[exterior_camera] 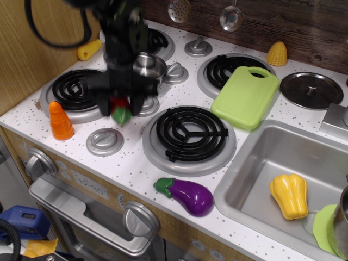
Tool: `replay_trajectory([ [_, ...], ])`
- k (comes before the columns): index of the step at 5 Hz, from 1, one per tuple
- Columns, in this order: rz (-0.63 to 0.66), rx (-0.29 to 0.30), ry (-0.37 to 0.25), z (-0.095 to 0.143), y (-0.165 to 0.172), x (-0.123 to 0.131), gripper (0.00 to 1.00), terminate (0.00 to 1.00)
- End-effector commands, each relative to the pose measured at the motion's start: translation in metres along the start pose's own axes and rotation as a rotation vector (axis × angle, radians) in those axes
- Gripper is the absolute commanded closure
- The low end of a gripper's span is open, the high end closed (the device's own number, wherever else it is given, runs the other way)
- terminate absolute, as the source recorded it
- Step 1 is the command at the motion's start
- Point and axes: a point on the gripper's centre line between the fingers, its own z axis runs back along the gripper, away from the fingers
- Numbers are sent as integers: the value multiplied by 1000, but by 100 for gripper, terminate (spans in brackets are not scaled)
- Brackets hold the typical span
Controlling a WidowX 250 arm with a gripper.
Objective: Put pepper in pot or pan
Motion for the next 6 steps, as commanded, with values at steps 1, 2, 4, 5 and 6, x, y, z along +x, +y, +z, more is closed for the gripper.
replay_trajectory([
  [1, -40, 48, -260, 29, -8, 49, 100, 0],
  [2, -126, 0, -386, 12, -17, 77, 100, 0],
  [4, -185, -102, -419, 4, -37, 103, 0, 0],
  [5, -185, -102, -419, 4, -37, 103, 0, 0],
  [6, -185, -102, -419, 4, -37, 103, 0, 100],
])
